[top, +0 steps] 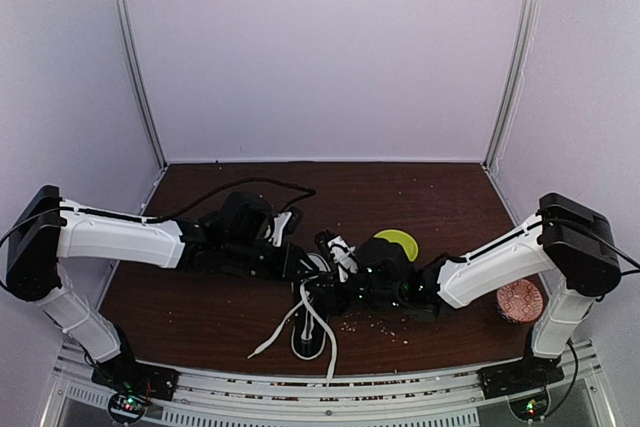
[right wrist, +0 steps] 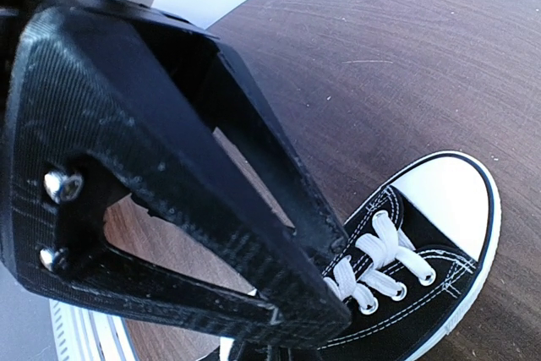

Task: Tie the shoes

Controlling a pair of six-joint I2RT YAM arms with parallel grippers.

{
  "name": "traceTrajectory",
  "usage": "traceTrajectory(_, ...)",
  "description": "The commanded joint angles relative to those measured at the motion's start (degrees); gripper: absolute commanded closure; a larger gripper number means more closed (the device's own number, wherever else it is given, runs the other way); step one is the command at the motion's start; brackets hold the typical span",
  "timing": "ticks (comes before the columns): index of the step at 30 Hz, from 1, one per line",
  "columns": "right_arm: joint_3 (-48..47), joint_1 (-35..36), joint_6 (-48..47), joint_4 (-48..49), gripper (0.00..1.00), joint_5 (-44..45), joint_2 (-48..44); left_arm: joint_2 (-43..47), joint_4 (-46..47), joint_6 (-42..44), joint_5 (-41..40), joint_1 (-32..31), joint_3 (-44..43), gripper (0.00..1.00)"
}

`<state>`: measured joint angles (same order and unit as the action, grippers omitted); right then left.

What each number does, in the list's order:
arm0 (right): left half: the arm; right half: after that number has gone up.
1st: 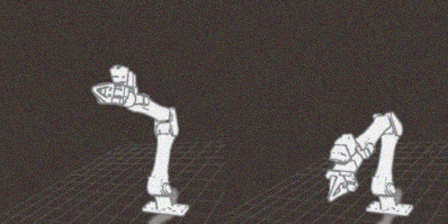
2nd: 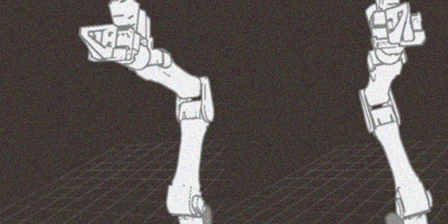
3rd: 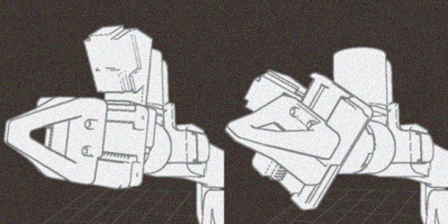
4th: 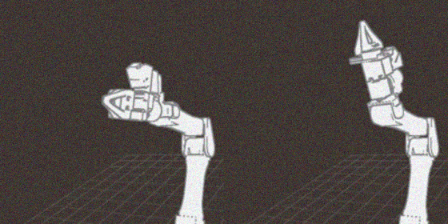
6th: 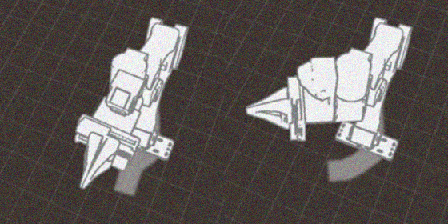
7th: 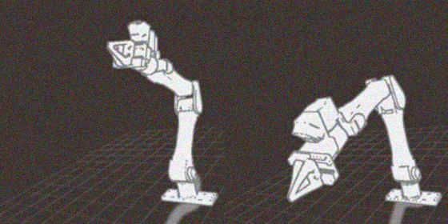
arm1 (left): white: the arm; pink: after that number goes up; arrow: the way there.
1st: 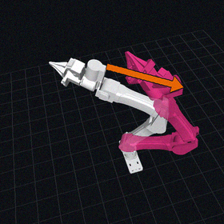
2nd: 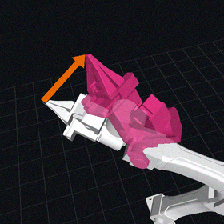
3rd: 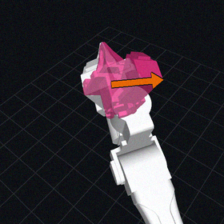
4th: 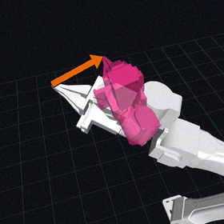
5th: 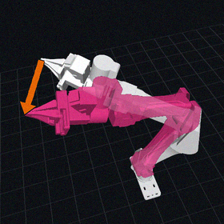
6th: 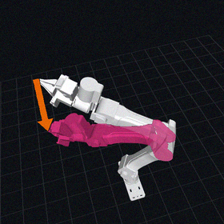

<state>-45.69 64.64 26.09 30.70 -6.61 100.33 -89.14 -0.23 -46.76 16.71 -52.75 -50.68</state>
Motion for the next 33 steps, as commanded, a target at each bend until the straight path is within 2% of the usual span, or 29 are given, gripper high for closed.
traceTrajectory(1, 0.0, 0.5, 0.3, 4.5, 1.00, 0.6, -1.5, 0.7, 0.9, -0.1, -0.3, 0.3, 0.4, 0.67)
traceTrajectory(5, 0.3, 0.5, 0.4, 4.7, 1.00, 0.9, -1.6, 0.2, 0.7, -0.2, 0.2, 0.3, -0.1, 0.68)
traceTrajectory(7, 0.5, 0.5, 0.4, 4.8, 1.00, 1.1, -1.7, 0.1, 0.0, -0.4, 0.3, 0.2, -0.3, 0.78)
traceTrajectory(10, 0.6, 0.5, 0.4, 4.7, 1.00, 1.5, -1.9, 0.8, 0.0, -0.9, -0.4, 0.1, 0.2, 0.98)
traceTrajectory(11, 0.6, 0.4, 0.3, 4.4, 1.00, 1.8, -2.2, 1.3, 0.0, -1.0, -0.8, 0.1, 0.4, 1.00)
traceTrajectory(12, 0.7, 0.4, 0.3, 4.0, 0.96, 2.2, -2.6, 1.6, -0.2, -1.2, -1.1, 0.1, 0.6, 1.00)
traceTrajectory(16, 2.9, 0.1, -0.8, 0.8, 0.63, 3.7, -6.4, 3.0, 0.4, -1.8, -2.1, 0.1, 1.7, 1.00)
traceTrajectory(19, 6.8, -0.3, -1.8, -2.7, 0.44, 5.1, -11.6, 4.1, 1.1, -2.2, -2.7, 0.1, 2.7, 1.00)
traceTrajectory(23, 12.8, -0.9, -2.6, -7.2, 0.25, 5.9, -19.6, 4.6, -0.1, -1.4, -3.0, 0.1, 2.4, 1.00)
traceTrajectory(27, 15.5, -0.9, -1.3, -10.1, 0.24, 2.4, -22.4, 5.1, -0.8, -1.0, -3.0, 0.2, 2.4, 1.00)
traceTrajectory(33, 17.0, 0.7, 3.4, -2.5, 0.36, -2.1, -17.3, 6.7, -1.2, -1.1, -3.6, 0.1, 3.4, 1.00)
